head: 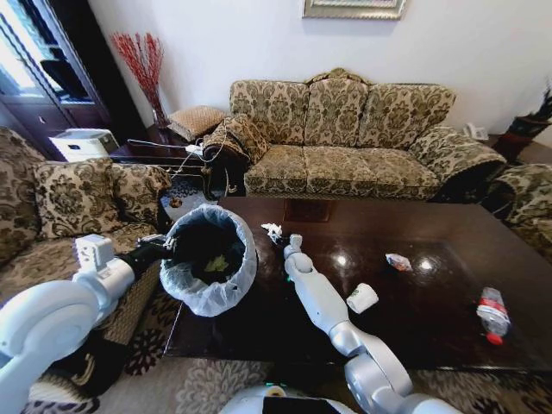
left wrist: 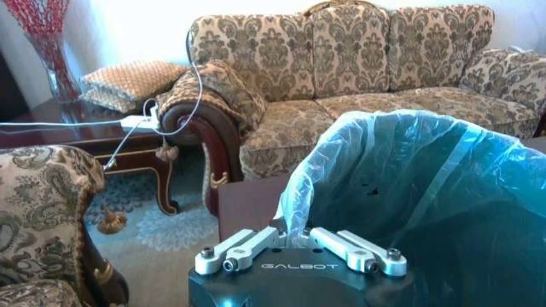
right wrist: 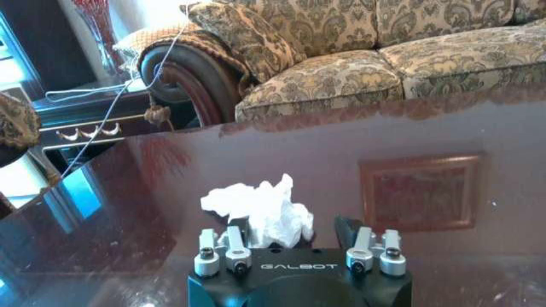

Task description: Move to the front of the table and place the trash on the table into the trash bin.

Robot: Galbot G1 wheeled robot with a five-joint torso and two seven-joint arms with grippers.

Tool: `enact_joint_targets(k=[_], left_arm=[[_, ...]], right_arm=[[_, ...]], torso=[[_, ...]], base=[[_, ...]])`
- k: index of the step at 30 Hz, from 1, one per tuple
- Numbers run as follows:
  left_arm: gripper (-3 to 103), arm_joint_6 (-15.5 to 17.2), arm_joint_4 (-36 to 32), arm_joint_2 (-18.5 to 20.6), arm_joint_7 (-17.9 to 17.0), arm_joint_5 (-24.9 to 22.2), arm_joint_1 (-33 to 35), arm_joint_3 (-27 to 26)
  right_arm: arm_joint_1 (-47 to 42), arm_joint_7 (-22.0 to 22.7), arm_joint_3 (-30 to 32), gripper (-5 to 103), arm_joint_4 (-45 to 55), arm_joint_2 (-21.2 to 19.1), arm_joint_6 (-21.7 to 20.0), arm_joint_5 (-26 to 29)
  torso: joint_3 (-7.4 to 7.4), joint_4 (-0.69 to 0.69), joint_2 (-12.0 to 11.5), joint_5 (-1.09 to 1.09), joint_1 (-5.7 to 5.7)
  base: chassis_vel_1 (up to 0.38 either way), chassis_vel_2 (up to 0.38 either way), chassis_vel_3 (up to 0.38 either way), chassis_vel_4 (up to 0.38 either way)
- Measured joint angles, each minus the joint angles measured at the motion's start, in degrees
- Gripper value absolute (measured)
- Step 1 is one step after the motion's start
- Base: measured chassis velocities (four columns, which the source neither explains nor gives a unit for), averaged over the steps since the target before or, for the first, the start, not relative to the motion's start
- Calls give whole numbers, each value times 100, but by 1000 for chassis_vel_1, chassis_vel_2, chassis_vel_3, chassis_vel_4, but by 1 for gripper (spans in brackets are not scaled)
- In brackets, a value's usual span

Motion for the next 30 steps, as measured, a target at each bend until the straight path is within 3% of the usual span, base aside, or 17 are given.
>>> enact_joint_targets(k=[7,11,15,21,25,29,30], left_arm=[[2,-3,-19,-31,0,3,13,-8],[2,-3,-30,-33,1,4,33,-32],[2,-8,-31,-30,-4,4,52,-80],[2,-15,-31,-69,-11,9,57,-77],[2,-16,-21,-2,-12,-20,105,-183],[2,-19,132,64,2,-109,136,-222],[2,-19,132,64,2,-109,136,-222]], right_arm=[[-83,-37,-13,39,135,-3,19,-10],[-109,-38,-26,35,191,-4,19,-63],[-199,-45,-44,19,360,-4,-7,-141],[-276,-71,-70,6,449,-5,88,-390],[-516,-51,-115,1,1181,-7,135,-509],[-1033,-50,-259,0,2770,-74,688,-1234],[-1033,-50,-259,0,2770,-74,688,-1234]], torso=[[0,0,0,0,0],[0,0,0,0,0],[0,1,0,0,-1],[0,0,0,0,-1],[0,0,0,0,-1],[0,2,0,0,-1],[0,2,0,0,-1]], base=[[0,0,0,0],[0,0,0,0],[0,0,0,0],[0,0,0,0],[0,0,0,0],[0,0,0,0],[0,0,0,0]])
